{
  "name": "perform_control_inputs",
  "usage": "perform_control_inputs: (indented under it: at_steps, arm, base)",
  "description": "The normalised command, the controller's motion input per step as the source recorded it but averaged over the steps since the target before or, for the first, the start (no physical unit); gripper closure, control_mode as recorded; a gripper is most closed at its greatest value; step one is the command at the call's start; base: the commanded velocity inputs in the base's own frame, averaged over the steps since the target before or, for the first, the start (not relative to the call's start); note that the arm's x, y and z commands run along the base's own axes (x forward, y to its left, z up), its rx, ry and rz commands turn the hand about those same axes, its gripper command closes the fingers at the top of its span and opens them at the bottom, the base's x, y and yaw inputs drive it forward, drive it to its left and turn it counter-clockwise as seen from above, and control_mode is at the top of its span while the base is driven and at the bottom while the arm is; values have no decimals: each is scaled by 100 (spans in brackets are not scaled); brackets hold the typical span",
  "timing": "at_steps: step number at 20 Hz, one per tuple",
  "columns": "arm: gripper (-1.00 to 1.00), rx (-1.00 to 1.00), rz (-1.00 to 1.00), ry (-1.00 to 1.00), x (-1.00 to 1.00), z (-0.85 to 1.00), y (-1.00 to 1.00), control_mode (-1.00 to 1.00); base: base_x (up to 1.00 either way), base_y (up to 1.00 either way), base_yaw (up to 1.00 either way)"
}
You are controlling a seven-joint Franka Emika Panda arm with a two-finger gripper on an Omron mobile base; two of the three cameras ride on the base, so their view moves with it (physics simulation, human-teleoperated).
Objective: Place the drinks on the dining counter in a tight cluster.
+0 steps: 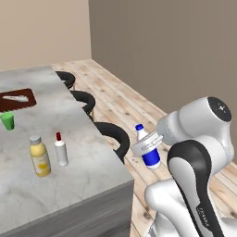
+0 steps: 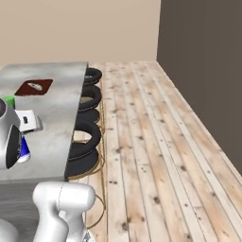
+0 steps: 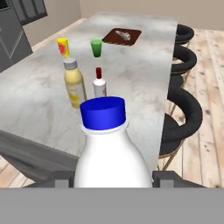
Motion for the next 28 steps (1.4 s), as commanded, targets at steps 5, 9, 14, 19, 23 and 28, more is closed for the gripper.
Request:
perform_control_inputs:
  at_steps: [5,9,14,19,23,28]
  arm:
    - [100,0,0,0,0,0,0,100]
    - [100,0,0,0,0,0,0,100]
    - [100,0,0,0,0,0,0,100]
    - [100,0,0,0,0,0,0,100]
    - [100,1,5,0,29,-1,1,-100]
    - [100,6,24,0,100,-7,0,-100]
  base:
    - [92,23,-13]
    - [17,74,-3]
    - [5,6,3]
    - [0,0,0]
    - [5,0,0]
    - [0,0,0]
